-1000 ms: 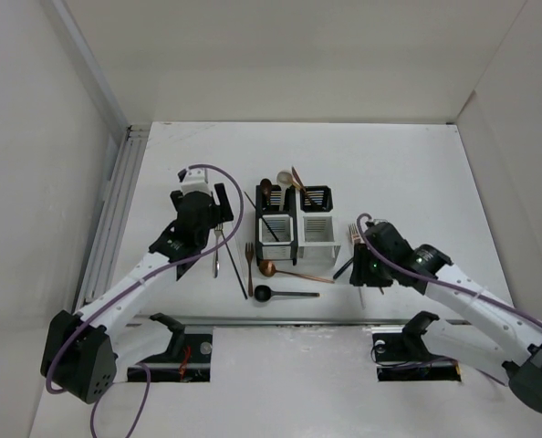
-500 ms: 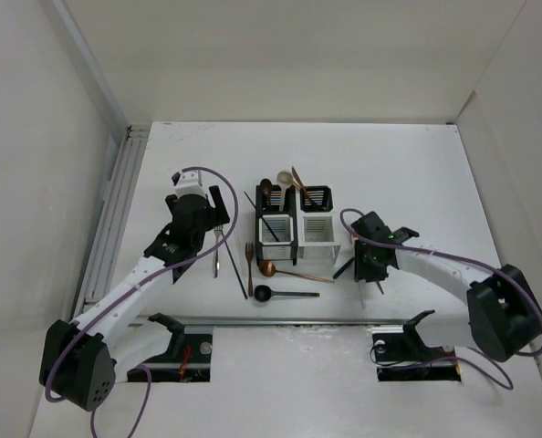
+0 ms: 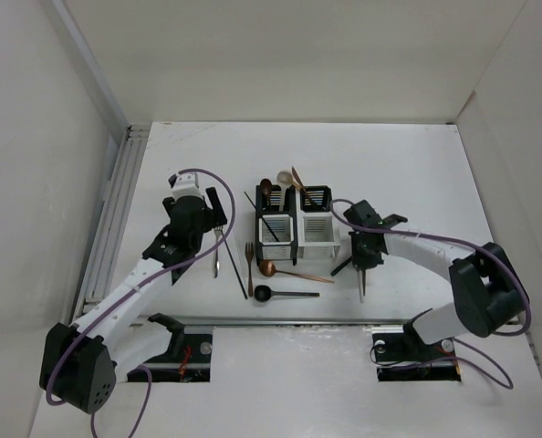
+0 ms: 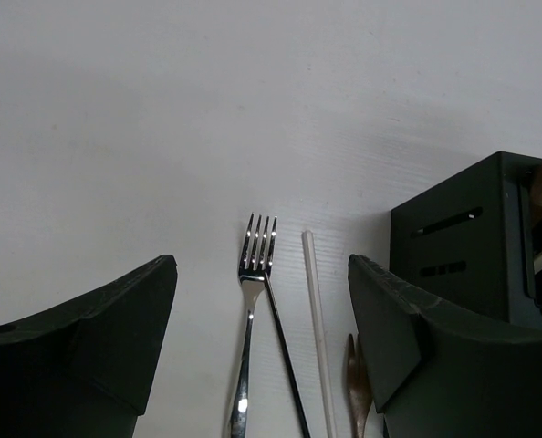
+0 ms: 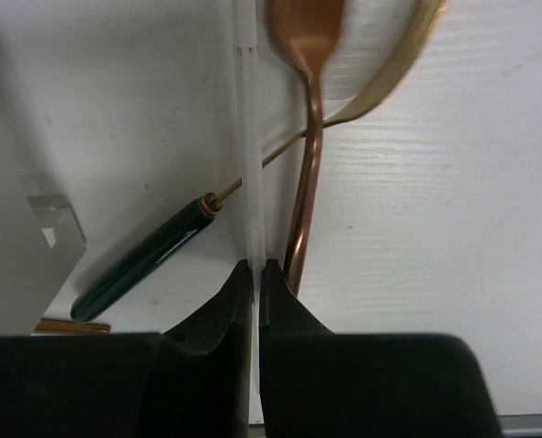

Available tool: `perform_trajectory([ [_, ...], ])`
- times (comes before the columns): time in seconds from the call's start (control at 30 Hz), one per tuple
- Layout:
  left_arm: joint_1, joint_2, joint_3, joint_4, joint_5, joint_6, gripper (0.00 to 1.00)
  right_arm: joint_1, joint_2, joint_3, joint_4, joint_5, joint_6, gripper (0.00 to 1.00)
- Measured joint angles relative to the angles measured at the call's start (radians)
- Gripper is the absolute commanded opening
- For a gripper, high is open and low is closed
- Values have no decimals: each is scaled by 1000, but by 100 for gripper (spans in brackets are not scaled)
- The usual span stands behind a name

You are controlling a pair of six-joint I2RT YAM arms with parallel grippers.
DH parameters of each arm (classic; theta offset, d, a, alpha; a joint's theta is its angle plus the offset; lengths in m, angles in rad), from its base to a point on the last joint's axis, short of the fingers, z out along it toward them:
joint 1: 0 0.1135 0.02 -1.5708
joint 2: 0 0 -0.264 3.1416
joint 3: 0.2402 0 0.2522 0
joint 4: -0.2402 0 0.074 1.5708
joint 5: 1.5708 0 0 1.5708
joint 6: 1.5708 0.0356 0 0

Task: Sort the eating utensils into containers

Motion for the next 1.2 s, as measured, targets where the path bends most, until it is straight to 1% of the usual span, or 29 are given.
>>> perform_trajectory([
  [0.13, 4, -2, -2, 3, 0, 0, 73, 38, -55, 38, -75, 84, 10, 0],
  [0.23, 4, -2, -8, 3, 0, 0, 73, 109, -137, 161, -155, 182, 19, 0],
  [0.3, 4, -2, -10, 3, 0, 0, 73, 162, -202, 258, -155, 253, 18, 0],
  [0.4, 5, -2, -10, 5, 0, 0, 73, 243, -314, 339, -50, 331, -36, 0],
  [0.47, 11, -2, -10, 5, 0, 0, 73, 286, -373, 340, 73, 346, -97, 0],
  [0.53, 11, -2, -10, 5, 0, 0, 73, 319, -395, 330, 222, 332, -185, 0],
  [0.6, 11, -2, -10, 4, -1, 0, 73, 344, -365, 322, 387, 301, -284, 0],
  [0.67, 11, -2, -10, 3, -1, 1, 73, 360, -300, 322, 533, 238, -371, 0],
  [0.73, 11, -2, -10, 2, -2, 1, 73, 373, -216, 323, 645, 171, -443, 0],
  [0.8, 11, -2, -10, 2, -2, 2, 73, 389, -132, 320, 720, 109, -504, 0],
  [0.97, 18, -2, -10, -2, -7, 8, 73, 415, -18, 316, 813, 2, -576, 0],
  [1.2, 24, -2, -10, -5, -13, 9, 73, 420, 12, 271, 899, -59, -566, 0],
])
